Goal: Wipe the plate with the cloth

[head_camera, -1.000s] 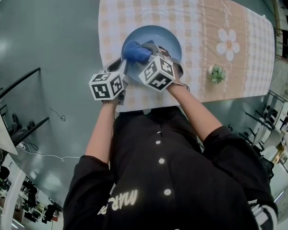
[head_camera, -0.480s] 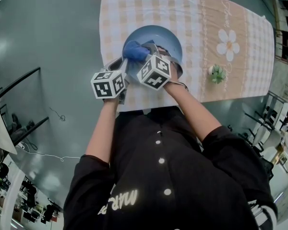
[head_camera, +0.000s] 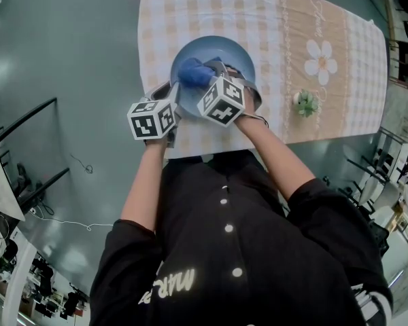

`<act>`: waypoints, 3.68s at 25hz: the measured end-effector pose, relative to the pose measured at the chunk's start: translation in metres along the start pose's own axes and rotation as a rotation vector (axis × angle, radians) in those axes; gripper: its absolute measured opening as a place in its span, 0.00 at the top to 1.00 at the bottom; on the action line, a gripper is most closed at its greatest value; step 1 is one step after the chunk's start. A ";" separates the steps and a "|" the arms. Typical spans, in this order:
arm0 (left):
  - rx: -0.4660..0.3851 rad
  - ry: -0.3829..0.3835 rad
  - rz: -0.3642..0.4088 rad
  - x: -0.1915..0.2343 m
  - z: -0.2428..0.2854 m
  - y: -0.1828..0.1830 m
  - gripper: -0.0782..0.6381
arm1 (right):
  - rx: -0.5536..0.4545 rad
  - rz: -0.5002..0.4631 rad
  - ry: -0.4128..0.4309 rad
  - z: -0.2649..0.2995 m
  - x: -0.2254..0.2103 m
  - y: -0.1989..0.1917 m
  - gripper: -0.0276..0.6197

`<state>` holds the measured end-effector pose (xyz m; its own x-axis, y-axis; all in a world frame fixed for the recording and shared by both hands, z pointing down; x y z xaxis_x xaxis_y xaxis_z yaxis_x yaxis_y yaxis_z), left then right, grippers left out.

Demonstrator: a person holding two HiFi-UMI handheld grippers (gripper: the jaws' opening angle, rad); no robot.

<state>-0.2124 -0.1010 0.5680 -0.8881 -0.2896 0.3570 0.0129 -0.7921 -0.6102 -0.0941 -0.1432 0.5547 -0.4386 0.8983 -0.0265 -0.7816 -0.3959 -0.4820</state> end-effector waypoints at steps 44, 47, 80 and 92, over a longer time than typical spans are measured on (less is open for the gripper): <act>0.042 0.066 0.004 -0.003 0.004 0.002 0.81 | 0.086 0.065 -0.110 -0.039 -0.050 -0.071 0.62; 0.046 0.063 0.005 -0.003 0.004 0.002 0.81 | 0.093 0.053 -0.115 -0.040 -0.051 -0.071 0.62; -0.033 -0.016 -0.173 0.005 0.004 -0.001 0.82 | -0.020 0.071 0.078 -0.025 0.027 -0.016 0.62; -0.054 -0.027 -0.212 0.007 0.004 -0.003 0.83 | -0.016 0.014 0.076 -0.006 0.039 -0.018 0.62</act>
<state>-0.2167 -0.1030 0.5755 -0.8557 -0.1345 0.4996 -0.1977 -0.8073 -0.5560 -0.0942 -0.0994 0.5568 -0.4141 0.9048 -0.0996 -0.7679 -0.4060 -0.4954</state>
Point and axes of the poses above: the fingertips, and each gripper's own axes: z forward along the fingers, x to its left, y out of its top, the point moved 7 cm from there along -z, backward along the fingers, and after that the axes turned 12 degrees about z, right-handed, at the moved point
